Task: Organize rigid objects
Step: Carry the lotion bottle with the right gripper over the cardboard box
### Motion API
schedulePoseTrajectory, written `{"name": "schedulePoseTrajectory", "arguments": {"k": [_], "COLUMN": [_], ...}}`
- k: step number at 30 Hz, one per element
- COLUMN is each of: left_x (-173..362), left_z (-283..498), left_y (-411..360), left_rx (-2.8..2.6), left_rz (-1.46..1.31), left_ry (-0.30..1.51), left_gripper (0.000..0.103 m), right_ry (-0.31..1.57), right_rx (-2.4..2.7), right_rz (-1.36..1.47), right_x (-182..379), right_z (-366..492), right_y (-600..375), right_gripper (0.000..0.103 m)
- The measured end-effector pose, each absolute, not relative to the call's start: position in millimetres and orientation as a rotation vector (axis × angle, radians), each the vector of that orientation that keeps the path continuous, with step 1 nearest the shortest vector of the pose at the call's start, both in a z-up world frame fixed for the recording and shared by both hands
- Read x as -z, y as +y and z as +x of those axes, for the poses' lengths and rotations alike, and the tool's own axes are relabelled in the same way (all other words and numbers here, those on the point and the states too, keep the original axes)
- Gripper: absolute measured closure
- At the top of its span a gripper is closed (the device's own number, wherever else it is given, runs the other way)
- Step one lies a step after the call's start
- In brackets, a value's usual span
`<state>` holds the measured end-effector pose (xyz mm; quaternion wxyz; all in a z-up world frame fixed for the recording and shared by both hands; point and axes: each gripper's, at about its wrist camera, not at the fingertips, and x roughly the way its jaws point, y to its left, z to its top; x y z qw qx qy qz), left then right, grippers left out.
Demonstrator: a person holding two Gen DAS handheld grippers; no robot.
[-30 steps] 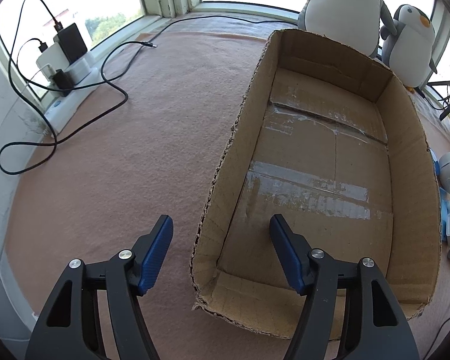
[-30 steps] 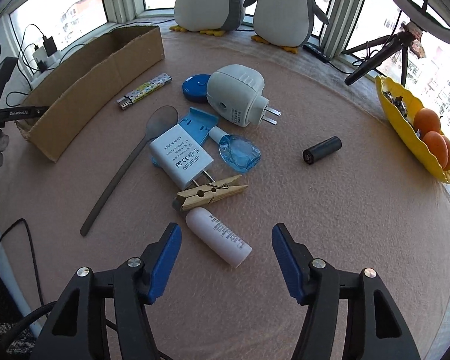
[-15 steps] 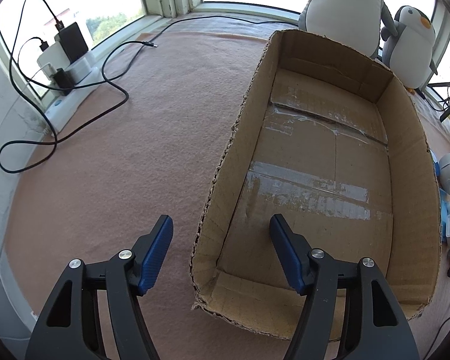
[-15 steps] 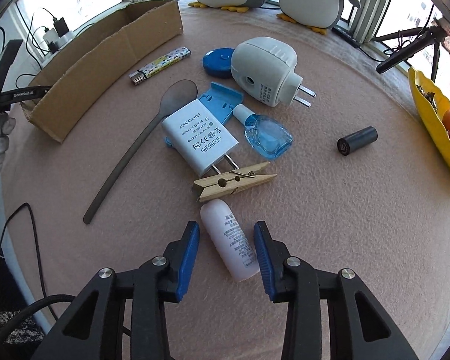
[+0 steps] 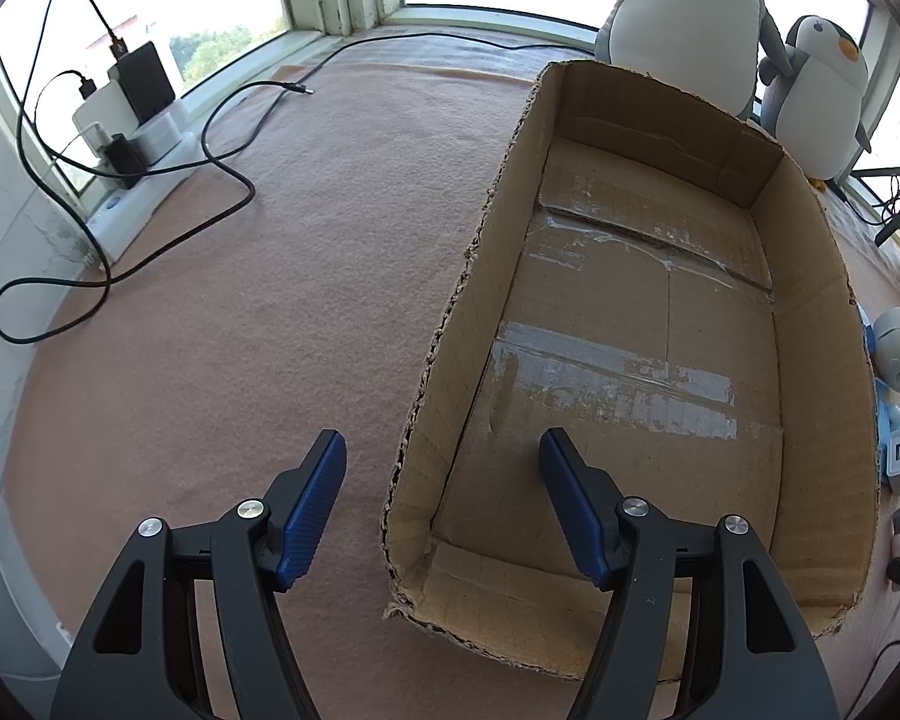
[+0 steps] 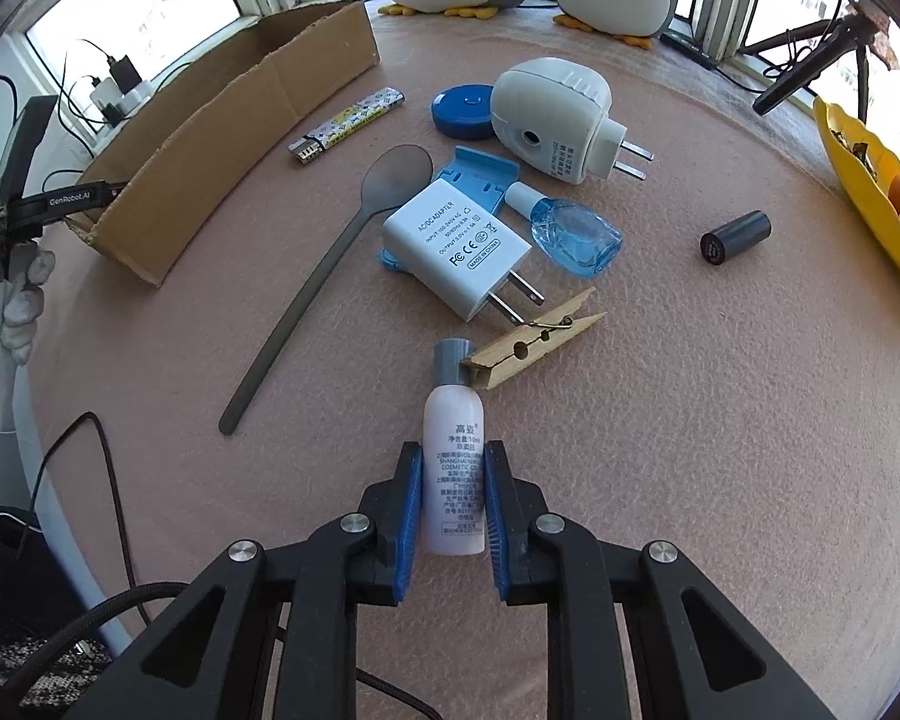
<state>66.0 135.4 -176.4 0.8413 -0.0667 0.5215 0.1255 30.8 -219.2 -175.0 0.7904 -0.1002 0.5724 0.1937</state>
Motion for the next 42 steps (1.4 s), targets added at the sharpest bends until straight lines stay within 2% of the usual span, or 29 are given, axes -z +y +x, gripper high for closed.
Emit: {"name": "schedulePoseTrajectory", "arguments": {"k": [8,21,30,42], "left_x": [177.2,177.6,177.8,177.6], "left_z": [65.7,65.8,65.6,65.0], "left_y": [137.0,138.4,139.0,138.3], "left_rx": [-0.251,-0.238,-0.236,-0.237], "left_rz": [-0.147,-0.165,-0.163,-0.163], "left_ry": [1.101,1.095,1.091,1.085], "left_gripper": [0.036,0.036,0.036,0.036], "right_ry": [1.179,0.966,0.951,0.996], "right_rx": [-0.414,-0.487,-0.531,-0.535], "right_rz": [-0.149,-0.108,-0.101,-0.096], "right_x": [150.9,81.9,90.2,112.2], "right_z": [21.1,36.1,59.0,79.0], "right_y": [-202.5,-122.1,-56.3,-23.8], "right_gripper": [0.085,0.085,0.085,0.085]}}
